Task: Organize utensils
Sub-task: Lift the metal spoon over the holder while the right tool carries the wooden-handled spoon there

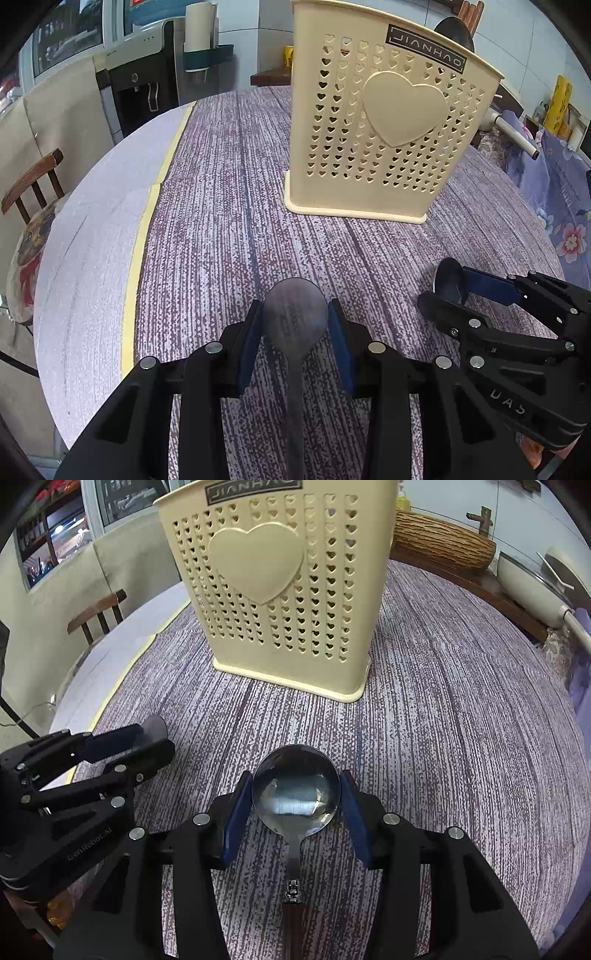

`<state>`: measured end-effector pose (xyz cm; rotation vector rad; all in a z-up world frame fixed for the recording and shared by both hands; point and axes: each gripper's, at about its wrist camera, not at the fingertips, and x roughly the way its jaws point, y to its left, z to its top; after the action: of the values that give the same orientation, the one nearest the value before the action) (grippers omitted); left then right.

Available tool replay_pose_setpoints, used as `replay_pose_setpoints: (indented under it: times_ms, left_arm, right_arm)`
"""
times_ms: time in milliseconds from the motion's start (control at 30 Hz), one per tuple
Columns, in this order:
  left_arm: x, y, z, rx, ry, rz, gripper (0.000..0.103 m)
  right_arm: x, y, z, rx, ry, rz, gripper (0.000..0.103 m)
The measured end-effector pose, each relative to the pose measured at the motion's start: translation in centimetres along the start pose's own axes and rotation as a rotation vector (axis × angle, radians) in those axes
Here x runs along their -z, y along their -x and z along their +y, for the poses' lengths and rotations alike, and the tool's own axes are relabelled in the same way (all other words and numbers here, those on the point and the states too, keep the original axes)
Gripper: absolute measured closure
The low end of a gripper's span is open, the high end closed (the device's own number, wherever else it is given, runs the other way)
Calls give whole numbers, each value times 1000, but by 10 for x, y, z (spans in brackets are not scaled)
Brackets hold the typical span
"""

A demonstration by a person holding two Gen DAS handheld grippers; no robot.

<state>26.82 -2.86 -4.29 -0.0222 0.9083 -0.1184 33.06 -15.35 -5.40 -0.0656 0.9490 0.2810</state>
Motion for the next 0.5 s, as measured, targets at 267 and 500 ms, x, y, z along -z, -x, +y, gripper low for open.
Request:
replay_pose_setpoints:
  times_ms: [267,500]
  left_arm:
    - [-17,30,-2,75,27,-86,67]
    - [-34,68,-7,114,28,-187,67]
  right_arm:
    - [-8,40,-9,-50,-55,-83,55]
    - [-20,88,-10,-43,-54,-176,55]
